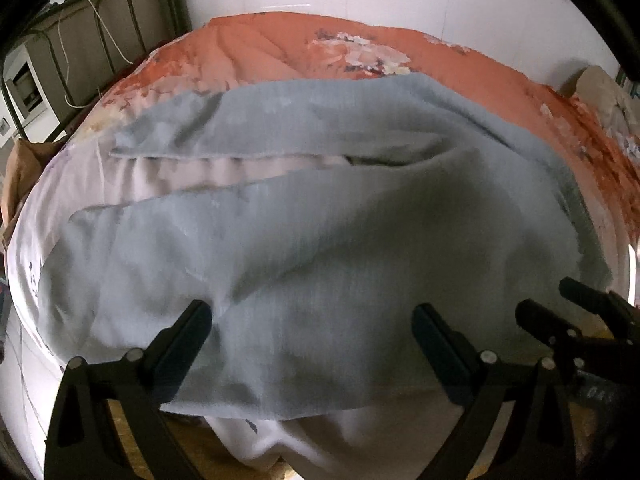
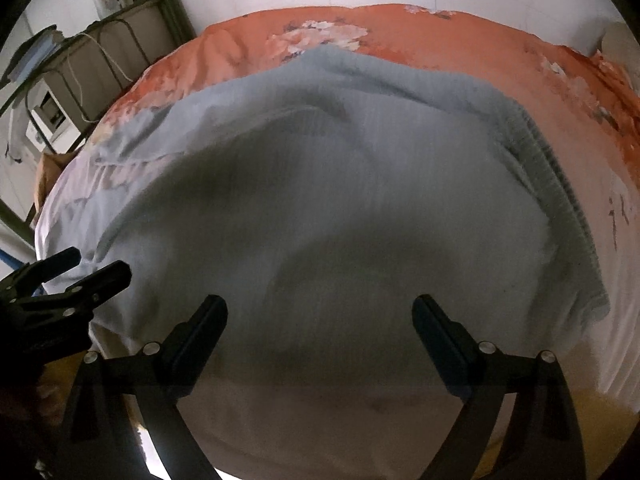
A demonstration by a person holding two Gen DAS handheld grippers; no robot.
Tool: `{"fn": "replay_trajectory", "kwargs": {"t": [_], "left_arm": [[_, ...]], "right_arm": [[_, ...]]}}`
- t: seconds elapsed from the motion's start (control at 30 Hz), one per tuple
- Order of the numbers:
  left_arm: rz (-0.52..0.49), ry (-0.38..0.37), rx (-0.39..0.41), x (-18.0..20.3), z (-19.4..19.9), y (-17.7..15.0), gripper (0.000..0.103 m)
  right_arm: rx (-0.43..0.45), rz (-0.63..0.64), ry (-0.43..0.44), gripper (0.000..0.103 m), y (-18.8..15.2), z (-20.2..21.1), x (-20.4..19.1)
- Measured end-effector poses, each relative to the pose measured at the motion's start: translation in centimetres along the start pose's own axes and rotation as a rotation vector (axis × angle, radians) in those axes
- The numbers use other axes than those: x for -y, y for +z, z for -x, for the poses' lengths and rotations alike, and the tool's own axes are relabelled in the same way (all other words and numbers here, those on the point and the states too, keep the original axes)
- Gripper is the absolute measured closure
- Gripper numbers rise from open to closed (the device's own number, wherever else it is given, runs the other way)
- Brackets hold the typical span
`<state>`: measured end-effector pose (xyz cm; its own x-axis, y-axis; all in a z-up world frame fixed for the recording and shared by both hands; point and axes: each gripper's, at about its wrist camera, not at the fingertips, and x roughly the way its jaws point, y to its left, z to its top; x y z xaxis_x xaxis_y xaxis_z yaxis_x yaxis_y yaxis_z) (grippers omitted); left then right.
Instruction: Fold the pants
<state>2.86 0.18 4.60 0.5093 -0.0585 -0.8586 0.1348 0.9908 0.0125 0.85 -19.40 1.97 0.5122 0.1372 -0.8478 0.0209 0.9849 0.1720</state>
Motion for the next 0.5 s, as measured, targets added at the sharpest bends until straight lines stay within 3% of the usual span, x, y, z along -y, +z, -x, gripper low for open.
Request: {"fn": "replay_trajectory", "kwargs": {"t": [0.23, 0.5], "left_arm": [[-0.039, -0.007, 0.019, 0.9, -0.2, 1.8, 0.001], [0.015, -0.025, 0.021, -0.1, -1.0, 4.6, 0.001]], "right_arm": [[0.012, -0.013, -0.009, 0.008, 1.4, 0.7, 1.9], [0.035, -0.047, -0.044, 0.008, 3.0, 2.0, 5.5]]}}
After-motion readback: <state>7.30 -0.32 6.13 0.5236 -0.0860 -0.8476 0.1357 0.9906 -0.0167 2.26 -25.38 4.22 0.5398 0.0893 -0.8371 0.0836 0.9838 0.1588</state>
